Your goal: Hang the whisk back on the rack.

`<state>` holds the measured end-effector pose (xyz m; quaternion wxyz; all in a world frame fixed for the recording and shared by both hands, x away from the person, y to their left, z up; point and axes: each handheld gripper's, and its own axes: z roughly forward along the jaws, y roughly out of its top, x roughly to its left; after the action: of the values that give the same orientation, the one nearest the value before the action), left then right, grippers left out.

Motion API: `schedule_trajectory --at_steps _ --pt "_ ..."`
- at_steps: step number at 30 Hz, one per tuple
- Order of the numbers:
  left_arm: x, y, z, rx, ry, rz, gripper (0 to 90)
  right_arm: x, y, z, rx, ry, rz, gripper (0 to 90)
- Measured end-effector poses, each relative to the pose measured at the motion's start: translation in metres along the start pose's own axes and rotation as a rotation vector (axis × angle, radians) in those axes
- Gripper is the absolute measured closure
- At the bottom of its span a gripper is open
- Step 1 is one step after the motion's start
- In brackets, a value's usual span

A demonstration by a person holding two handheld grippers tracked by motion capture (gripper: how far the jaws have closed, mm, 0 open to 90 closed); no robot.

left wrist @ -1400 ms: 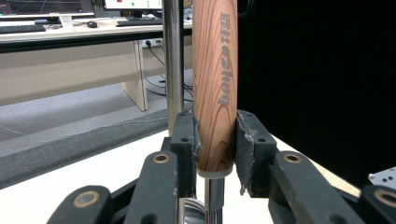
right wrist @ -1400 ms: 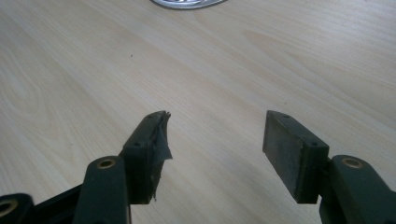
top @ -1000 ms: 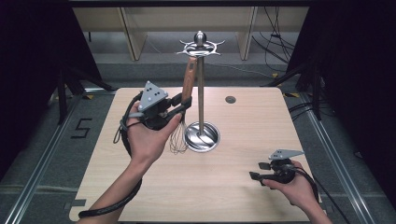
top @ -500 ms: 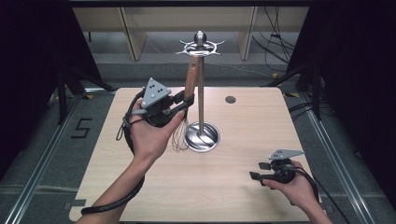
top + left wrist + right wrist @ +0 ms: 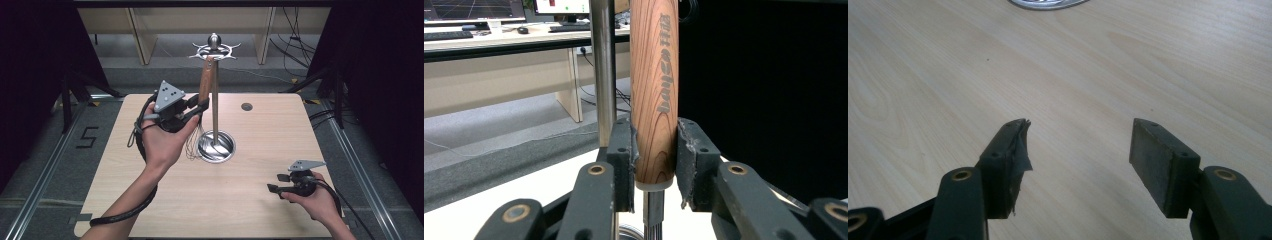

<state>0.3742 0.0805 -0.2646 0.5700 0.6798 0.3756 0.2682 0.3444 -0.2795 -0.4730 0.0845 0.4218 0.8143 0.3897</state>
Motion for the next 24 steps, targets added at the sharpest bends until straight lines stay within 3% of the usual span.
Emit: schedule_trajectory --at_steps 5,10,12,18,24 --pt "0.001 -0.001 0.004 0.01 0.001 -0.005 70.1 0.0 0.0 0.0 0.003 0.0 0.004 40.9" --pt "0.002 -0.002 0.008 0.013 0.005 -0.01 70.1 -0.003 0.001 -0.004 0.038 -0.007 -0.031 40.9" --pt "0.002 -0.002 0.01 0.014 0.006 -0.014 70.1 -0.002 0.0 -0.001 -0.002 -0.004 -0.021 40.9" --pt "0.003 -0.003 0.016 0.014 0.012 -0.022 70.1 -0.002 0.001 -0.002 0.022 -0.009 -0.028 40.9" --pt "0.004 -0.004 0.022 0.016 0.015 -0.028 70.0 -0.003 0.0 -0.001 -0.001 0.001 -0.022 40.9"
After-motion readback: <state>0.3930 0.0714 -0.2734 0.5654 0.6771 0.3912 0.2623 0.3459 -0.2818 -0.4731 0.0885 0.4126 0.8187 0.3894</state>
